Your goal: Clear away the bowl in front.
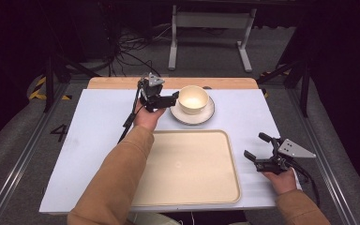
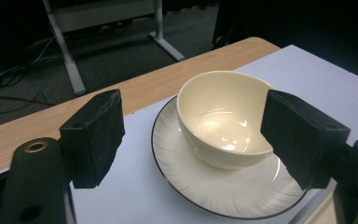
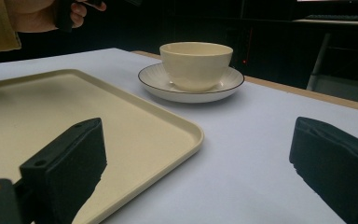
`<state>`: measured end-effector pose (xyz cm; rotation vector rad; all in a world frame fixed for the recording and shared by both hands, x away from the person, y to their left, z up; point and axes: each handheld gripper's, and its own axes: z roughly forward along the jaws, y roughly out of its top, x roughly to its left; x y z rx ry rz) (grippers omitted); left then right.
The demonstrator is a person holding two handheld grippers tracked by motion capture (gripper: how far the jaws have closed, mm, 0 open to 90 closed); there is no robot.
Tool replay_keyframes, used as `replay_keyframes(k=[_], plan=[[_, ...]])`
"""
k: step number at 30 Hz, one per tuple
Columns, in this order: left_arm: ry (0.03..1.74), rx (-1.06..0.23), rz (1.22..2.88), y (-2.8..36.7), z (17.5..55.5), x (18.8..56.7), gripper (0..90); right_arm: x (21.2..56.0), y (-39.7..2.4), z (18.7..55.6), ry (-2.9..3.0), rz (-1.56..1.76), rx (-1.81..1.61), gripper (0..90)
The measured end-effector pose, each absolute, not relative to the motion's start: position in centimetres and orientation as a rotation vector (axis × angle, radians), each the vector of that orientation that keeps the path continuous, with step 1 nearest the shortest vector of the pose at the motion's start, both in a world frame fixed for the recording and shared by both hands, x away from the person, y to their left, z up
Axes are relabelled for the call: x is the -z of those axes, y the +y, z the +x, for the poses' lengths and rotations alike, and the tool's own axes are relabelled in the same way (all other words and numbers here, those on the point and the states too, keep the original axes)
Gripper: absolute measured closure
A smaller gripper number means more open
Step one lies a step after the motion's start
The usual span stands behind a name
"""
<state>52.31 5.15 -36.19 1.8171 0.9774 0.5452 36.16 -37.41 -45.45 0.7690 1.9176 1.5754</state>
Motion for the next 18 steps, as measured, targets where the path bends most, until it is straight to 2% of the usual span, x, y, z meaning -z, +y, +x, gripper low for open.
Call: replay_keyframes(k=[7,18], plan=[[1.069,-0.466,1.795,4.0,53.9,36.8,23.0,45.4,-37.4,36.1,1.920,0.765,-1.573,3.8],[1.119,-0.431,1.802,3.2,55.4,38.4,27.9,45.5,-37.4,36.1,1.920,0.761,-1.577,3.7]])
